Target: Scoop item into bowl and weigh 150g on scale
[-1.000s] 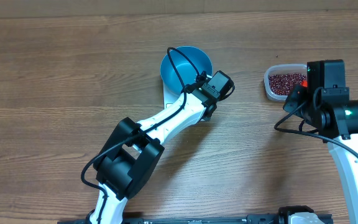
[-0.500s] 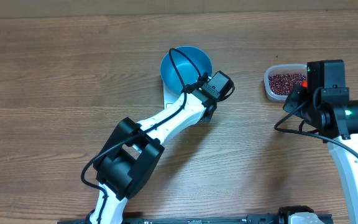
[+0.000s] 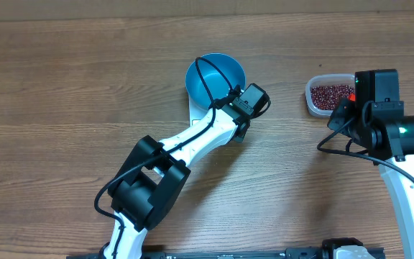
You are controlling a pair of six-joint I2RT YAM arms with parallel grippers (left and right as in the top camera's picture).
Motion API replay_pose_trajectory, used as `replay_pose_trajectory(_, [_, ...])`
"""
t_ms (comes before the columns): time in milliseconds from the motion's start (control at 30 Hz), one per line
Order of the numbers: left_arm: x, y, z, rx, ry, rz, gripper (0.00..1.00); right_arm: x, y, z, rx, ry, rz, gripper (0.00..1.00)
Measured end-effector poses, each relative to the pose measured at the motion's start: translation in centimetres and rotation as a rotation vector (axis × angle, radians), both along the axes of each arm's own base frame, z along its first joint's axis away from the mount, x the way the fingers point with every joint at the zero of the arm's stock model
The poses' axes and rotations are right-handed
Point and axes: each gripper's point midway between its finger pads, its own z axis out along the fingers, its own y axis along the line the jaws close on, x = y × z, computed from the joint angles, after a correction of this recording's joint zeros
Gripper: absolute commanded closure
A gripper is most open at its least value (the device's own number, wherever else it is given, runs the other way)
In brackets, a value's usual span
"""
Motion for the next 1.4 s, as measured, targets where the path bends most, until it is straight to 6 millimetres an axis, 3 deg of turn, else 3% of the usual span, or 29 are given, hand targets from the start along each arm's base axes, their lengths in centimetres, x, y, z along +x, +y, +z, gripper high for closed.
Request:
replay_pose_trajectory(967, [0.60, 0.69, -0.61, -0.010, -0.013, 0.019, 0.96, -0.25, -0.02, -0.14, -0.001, 0.012, 0.000, 0.96])
replay_pose_trajectory(1400, [0.44, 0.49, -0.68, 0.012, 0.003, -0.059, 0.96, -0.26, -0.01, -0.14, 0.000, 0.012, 0.000, 0.96])
